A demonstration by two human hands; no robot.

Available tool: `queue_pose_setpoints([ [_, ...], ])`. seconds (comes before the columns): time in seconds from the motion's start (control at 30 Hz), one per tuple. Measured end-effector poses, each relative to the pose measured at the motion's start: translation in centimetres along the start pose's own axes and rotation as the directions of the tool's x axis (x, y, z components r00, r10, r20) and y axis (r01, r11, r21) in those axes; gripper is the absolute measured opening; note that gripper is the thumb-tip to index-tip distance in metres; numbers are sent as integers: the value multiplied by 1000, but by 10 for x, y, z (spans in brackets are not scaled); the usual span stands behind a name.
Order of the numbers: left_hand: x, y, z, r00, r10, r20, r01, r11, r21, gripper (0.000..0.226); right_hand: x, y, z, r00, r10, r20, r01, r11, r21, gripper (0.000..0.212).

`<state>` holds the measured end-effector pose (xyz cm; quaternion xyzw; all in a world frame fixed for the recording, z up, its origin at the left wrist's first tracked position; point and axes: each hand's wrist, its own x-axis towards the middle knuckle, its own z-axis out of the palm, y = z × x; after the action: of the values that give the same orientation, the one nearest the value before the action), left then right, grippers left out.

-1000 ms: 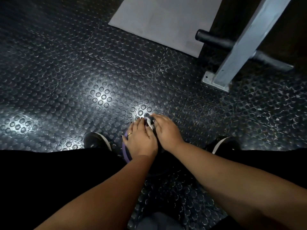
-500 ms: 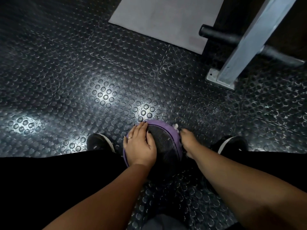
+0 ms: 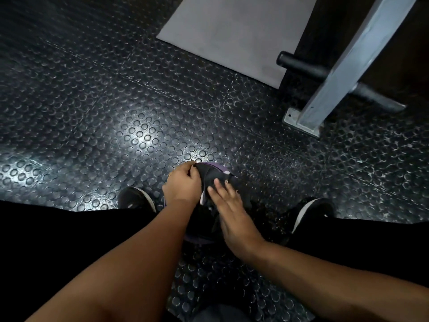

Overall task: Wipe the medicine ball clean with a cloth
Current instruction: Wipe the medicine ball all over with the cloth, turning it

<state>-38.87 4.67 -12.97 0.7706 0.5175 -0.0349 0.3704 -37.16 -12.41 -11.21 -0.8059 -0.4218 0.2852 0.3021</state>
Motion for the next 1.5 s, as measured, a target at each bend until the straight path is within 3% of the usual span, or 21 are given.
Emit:
queue_pose_setpoints([
  [0.2, 4, -5, -10, 994, 55, 97, -54, 998, -16, 56, 74, -11, -6, 989, 89, -115, -94, 995, -34, 49],
  [0.3, -2, 1, -10, 991, 86, 103, -87, 996, 11, 55, 125, 1, -18, 969, 248, 8, -248, 969, -10, 38],
  [0.43, -8, 5, -7, 995, 66, 80, -68, 997, 30, 50, 166, 23, -26, 889, 403, 216, -409, 912, -17, 30],
  [0.57, 5, 13, -5, 998, -35, 51, 33, 999, 33, 39, 161, 25, -28, 907, 383, 176, -376, 924, -70, 32],
  [0.67, 14, 14, -8, 995, -81, 57, 80, 997, 22, 34, 123, 21, -31, 970, 239, 47, -238, 971, -28, 39],
  [0.77, 13, 17, -9, 995, -68, 69, 66, 998, 23, 33, 55, 12, -29, 990, 112, -84, -109, 993, 33, 46],
  [0.97, 14, 16, -9, 996, -3, 91, -2, 999, 54, 35, 8, 13, -14, 996, 37, -78, -35, 999, 24, 54],
  [1.13, 10, 9, -11, 994, 51, 94, -54, 998, 32, 37, 44, 10, -14, 985, 74, -158, -61, 994, 85, 51],
  [1.23, 9, 7, -10, 992, 97, 83, -100, 994, 41, 36, 76, 10, -20, 985, 95, -147, -87, 995, 57, 46],
  [1.33, 4, 9, -9, 985, 154, 73, -159, 986, 57, 36, 120, 13, -31, 971, 232, -53, -234, 972, -21, 34],
  [1.4, 6, 10, -10, 990, 120, 74, -124, 991, 56, 40, 144, 14, -32, 950, 312, 35, -307, 946, -102, 32],
  [1.5, 16, 6, -13, 998, 24, 60, -26, 999, 29, 35, 150, 7, -27, 951, 306, 40, -298, 945, -138, 33],
])
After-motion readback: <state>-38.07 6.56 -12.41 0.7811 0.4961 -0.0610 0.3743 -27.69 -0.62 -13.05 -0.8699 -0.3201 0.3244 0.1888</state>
